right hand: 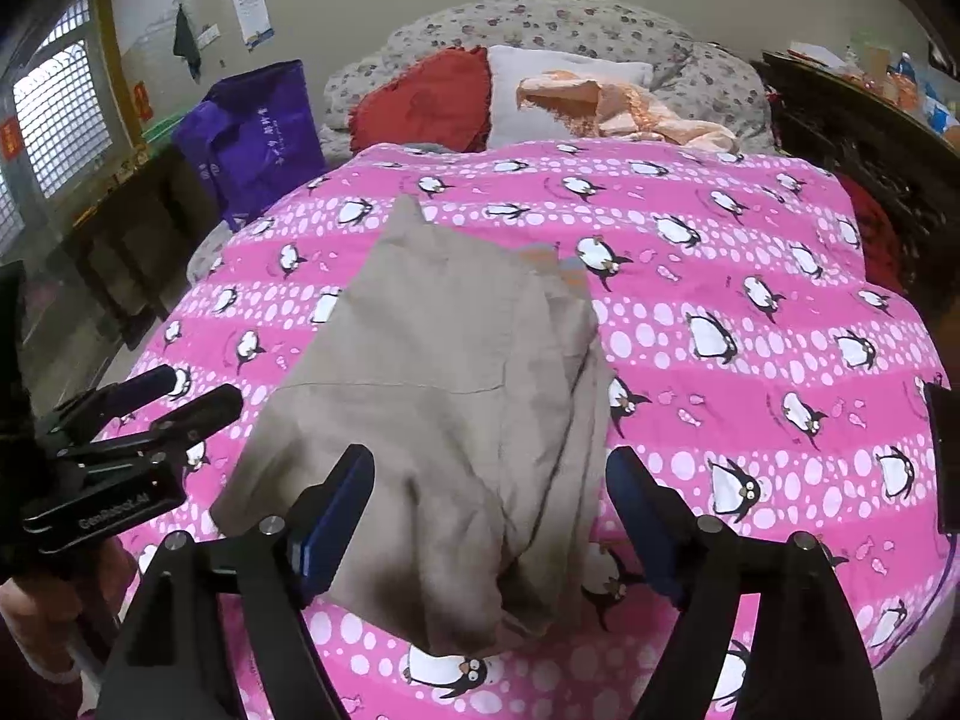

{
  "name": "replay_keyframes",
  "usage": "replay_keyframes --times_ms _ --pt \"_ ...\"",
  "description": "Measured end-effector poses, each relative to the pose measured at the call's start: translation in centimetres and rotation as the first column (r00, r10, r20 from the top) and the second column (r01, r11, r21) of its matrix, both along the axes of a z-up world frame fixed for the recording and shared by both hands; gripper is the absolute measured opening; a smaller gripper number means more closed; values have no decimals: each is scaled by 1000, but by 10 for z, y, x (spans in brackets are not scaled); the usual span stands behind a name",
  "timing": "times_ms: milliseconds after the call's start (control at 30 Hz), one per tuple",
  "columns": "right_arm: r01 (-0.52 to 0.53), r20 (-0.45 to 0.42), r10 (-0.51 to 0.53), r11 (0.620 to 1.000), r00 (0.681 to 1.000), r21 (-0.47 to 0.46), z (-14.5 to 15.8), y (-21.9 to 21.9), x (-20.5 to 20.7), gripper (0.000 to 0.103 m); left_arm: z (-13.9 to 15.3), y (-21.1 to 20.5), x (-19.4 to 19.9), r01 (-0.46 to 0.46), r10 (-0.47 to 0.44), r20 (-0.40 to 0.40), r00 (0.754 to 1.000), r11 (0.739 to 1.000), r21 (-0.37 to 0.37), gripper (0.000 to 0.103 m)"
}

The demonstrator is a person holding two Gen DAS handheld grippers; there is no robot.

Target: Fold large clothes

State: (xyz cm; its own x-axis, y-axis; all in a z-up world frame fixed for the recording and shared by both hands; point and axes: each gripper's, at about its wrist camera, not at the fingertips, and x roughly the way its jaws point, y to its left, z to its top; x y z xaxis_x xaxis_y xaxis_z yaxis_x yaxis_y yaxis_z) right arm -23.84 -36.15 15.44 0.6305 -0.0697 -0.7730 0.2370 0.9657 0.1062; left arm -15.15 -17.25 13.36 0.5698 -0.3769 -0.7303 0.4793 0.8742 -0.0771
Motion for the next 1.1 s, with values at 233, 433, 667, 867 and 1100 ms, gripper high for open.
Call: replay_keyframes --times_ms 233,433,667,867,1100 --pt "17 -14 -16 999 1000 28 -5 -5 4 82 -4 -6 2 5 -5 -1 1000 1000 16 83" --pt "19 -15 -19 999 1000 32 -8 -7 5 82 -6 -8 4 5 -5 -6 1000 1000 19 83" --pt "28 -34 -27 999 999 44 -13 -12 10 82 -9 -12 9 -4 4 -14 1000 1000 27 83" --pt "26 -43 -23 998 999 51 -16 -13 14 82 -12 -14 13 -2 3 -21 1000 1000 28 83" --pt "22 -53 -19 998 998 57 -19 -12 19 82 -15 -16 17 -8 9 -31 999 999 34 83"
